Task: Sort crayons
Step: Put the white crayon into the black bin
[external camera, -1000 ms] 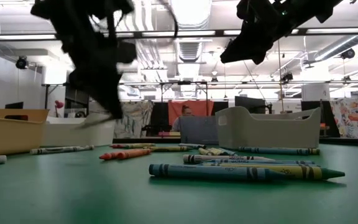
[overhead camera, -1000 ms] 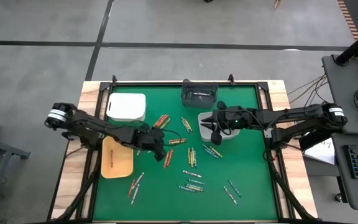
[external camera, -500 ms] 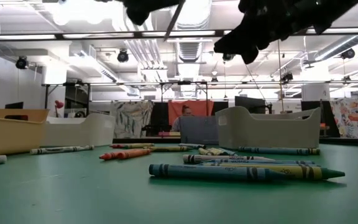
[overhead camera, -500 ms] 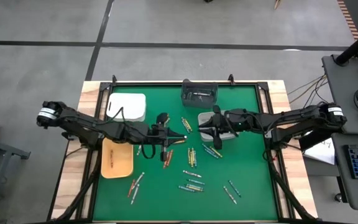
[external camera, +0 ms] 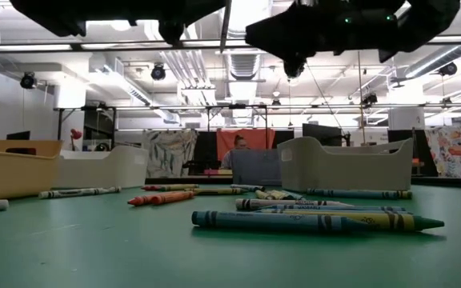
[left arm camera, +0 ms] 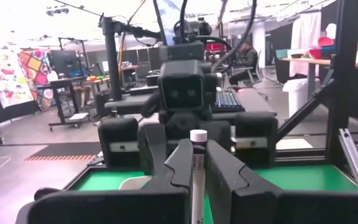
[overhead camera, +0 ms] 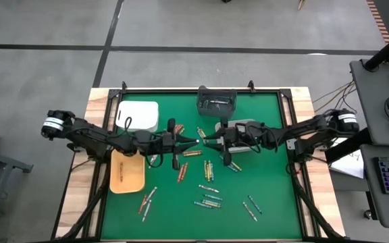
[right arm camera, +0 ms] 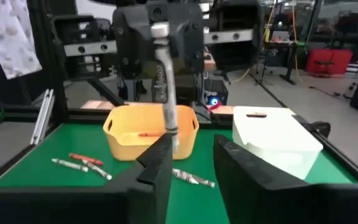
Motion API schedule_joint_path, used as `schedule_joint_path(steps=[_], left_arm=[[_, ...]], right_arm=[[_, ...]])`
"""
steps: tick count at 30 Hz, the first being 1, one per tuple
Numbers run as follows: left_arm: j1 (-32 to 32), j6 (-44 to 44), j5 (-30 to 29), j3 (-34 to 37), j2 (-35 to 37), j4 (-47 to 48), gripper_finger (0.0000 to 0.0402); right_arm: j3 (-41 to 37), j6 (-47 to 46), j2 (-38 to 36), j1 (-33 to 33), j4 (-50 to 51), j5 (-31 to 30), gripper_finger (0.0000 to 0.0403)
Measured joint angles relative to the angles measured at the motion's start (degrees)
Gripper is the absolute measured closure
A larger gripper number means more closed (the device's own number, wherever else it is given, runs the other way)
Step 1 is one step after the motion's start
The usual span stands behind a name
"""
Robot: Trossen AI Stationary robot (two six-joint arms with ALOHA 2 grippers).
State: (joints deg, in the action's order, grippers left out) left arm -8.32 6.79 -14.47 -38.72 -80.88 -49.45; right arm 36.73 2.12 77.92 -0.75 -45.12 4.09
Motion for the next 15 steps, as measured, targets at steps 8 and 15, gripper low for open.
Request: schedule_joint_path(steps=[8,15], left_arm=[[1.9,-1.0,-0.2,0.3,0.0,0.4,0.0402],[2.1,-1.9,-0.4,0.3,0.0,0.3,0.0402]], right_arm=[[5.1,0.3,4.6,0.0,0.0,-0.6,0.0231],[6.9,1.5,6.0,0.0,-0.1,-2.6,0.0238]])
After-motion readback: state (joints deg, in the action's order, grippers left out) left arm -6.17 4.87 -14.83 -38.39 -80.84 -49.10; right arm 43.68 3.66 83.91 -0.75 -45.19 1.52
